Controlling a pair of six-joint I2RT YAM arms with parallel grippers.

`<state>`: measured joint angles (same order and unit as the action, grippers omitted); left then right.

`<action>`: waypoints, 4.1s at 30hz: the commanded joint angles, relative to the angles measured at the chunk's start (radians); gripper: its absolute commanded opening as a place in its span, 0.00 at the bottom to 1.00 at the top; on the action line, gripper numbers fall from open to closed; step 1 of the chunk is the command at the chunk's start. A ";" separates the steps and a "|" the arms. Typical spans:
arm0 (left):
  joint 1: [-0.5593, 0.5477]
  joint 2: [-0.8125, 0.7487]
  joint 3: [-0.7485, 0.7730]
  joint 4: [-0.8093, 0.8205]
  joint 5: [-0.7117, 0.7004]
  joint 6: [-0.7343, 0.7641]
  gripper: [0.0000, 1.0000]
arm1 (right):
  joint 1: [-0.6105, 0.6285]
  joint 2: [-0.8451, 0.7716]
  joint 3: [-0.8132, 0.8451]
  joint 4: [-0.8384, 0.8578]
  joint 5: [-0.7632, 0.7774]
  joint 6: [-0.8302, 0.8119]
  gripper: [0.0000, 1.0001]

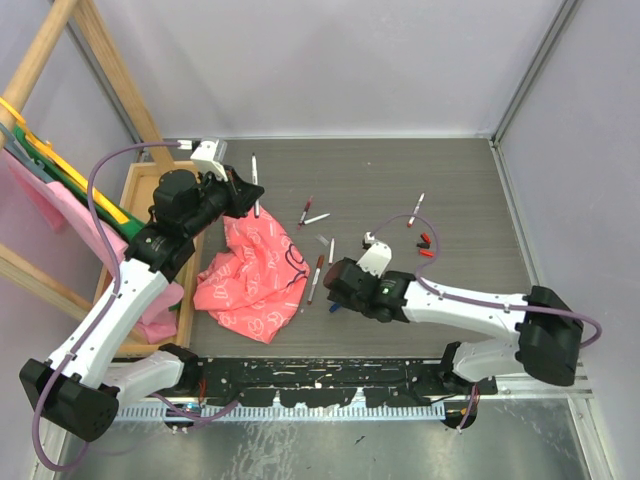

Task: Insert the pens into the pen caps
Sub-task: Insert the pen cap onto the pen.

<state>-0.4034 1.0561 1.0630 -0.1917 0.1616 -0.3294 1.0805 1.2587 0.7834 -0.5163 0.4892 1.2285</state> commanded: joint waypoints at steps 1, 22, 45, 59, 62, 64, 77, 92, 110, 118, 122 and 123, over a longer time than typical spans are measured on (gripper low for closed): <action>0.008 -0.009 0.011 0.054 0.007 -0.010 0.00 | 0.020 0.094 0.142 -0.176 0.120 0.251 0.52; 0.007 -0.007 0.011 0.055 0.021 -0.016 0.00 | 0.029 0.425 0.278 -0.269 0.063 0.400 0.47; 0.008 -0.009 0.012 0.051 0.017 -0.013 0.00 | 0.010 0.437 0.226 -0.150 0.045 0.294 0.15; 0.008 -0.007 0.012 0.052 0.023 -0.015 0.00 | -0.204 0.184 0.041 0.141 -0.110 -0.371 0.13; 0.007 -0.008 0.010 0.052 0.021 -0.014 0.00 | -0.267 0.201 0.053 0.137 -0.203 -0.458 0.13; 0.007 -0.007 0.010 0.052 0.023 -0.016 0.00 | -0.296 0.233 0.080 0.107 -0.237 -0.490 0.14; 0.008 -0.011 0.012 0.052 0.024 -0.017 0.00 | -0.305 0.344 0.156 0.015 -0.222 -0.514 0.18; 0.009 -0.011 0.014 0.051 0.021 -0.013 0.00 | -0.315 0.409 0.189 -0.022 -0.231 -0.533 0.30; 0.009 0.005 0.019 0.051 0.041 -0.026 0.00 | -0.317 0.367 0.194 -0.055 -0.169 -0.565 0.01; 0.017 0.053 0.047 0.077 0.201 -0.054 0.00 | -0.323 0.126 0.171 0.056 -0.162 -0.633 0.00; 0.016 0.035 0.033 0.114 0.229 -0.064 0.03 | -0.323 0.001 0.128 0.145 -0.164 -0.658 0.00; 0.017 0.030 0.030 0.122 0.230 -0.068 0.04 | -0.324 -0.033 0.116 0.169 -0.162 -0.660 0.00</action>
<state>-0.3923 1.1213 1.0634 -0.1829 0.3271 -0.3794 0.7616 1.3357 0.9398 -0.4728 0.3019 0.6132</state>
